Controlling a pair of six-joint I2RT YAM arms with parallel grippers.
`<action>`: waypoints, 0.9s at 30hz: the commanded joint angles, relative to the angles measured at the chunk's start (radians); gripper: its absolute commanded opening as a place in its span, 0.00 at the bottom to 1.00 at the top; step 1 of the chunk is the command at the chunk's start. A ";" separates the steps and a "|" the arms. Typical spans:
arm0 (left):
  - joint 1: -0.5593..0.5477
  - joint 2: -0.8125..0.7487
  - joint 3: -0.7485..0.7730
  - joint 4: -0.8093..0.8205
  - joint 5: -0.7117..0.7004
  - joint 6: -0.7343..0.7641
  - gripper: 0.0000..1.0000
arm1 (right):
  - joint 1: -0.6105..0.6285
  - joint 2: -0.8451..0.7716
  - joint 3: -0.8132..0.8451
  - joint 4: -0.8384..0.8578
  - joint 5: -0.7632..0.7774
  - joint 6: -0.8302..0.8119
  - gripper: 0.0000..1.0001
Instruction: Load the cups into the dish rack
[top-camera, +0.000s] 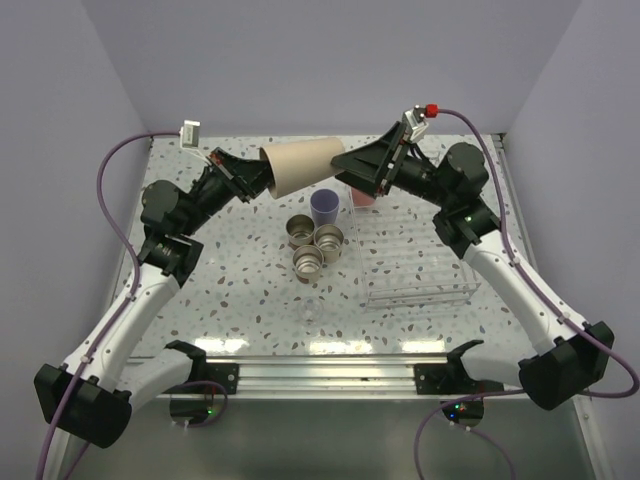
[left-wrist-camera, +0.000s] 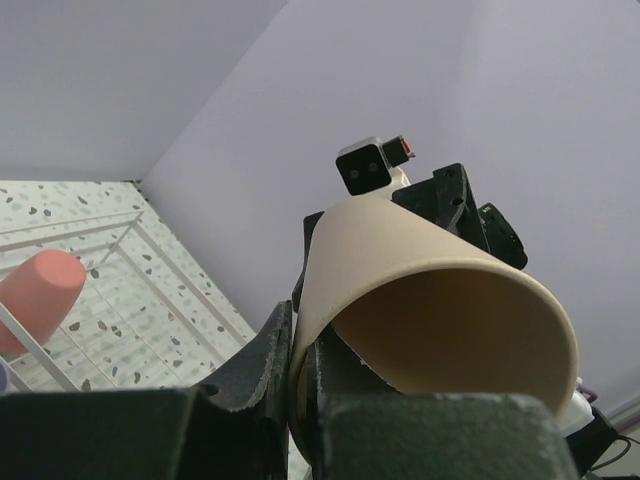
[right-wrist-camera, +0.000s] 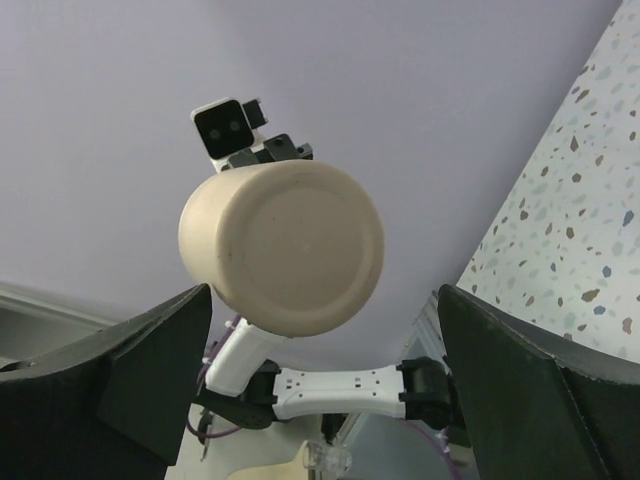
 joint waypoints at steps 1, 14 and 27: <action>0.008 -0.018 -0.005 0.091 0.026 -0.028 0.00 | 0.027 0.009 0.070 0.089 0.008 0.020 0.98; 0.008 -0.015 -0.040 0.154 0.033 -0.067 0.00 | 0.061 0.049 0.088 0.177 0.035 0.063 0.90; 0.008 -0.014 -0.058 0.111 0.064 -0.053 0.00 | 0.101 0.072 0.100 0.206 0.048 0.066 0.32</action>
